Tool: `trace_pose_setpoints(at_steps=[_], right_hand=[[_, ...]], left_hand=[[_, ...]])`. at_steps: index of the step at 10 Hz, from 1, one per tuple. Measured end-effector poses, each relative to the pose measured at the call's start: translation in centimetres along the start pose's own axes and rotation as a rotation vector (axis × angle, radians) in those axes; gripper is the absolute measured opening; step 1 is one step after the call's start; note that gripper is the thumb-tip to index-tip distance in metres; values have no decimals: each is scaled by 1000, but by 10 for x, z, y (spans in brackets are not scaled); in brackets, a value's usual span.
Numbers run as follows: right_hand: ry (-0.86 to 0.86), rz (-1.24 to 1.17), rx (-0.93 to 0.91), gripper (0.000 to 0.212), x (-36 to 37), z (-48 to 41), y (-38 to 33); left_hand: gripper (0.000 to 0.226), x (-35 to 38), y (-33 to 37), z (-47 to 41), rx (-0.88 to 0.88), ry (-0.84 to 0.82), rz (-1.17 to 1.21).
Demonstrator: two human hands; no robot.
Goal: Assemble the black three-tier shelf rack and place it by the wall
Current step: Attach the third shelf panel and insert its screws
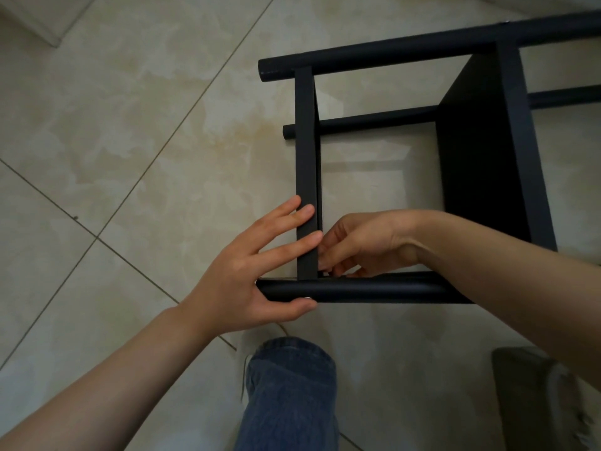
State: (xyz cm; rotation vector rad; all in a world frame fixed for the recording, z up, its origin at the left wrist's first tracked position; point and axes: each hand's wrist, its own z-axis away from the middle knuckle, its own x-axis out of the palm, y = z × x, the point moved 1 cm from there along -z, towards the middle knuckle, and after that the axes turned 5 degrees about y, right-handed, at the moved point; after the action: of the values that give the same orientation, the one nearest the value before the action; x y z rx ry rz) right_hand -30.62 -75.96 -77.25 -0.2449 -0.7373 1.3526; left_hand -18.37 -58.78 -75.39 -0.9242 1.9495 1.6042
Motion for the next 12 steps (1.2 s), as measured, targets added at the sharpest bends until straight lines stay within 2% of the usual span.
trace_pose_setpoints(at_steps=[2,5,8,12], right_hand=[[-25,-38,20,25,0,-2,1],[-26,-53,14,8,-2,-2,1],[48,-2,34,11,1,-4,1],[45,-16,55,7,2,-3,1]], left_hand=[[67,1,0,0,1,0,0],[67,0,0,0,4,4,2],[67,1,1,0,-3,5,8],[67,1,1,0,-1,3,-3]])
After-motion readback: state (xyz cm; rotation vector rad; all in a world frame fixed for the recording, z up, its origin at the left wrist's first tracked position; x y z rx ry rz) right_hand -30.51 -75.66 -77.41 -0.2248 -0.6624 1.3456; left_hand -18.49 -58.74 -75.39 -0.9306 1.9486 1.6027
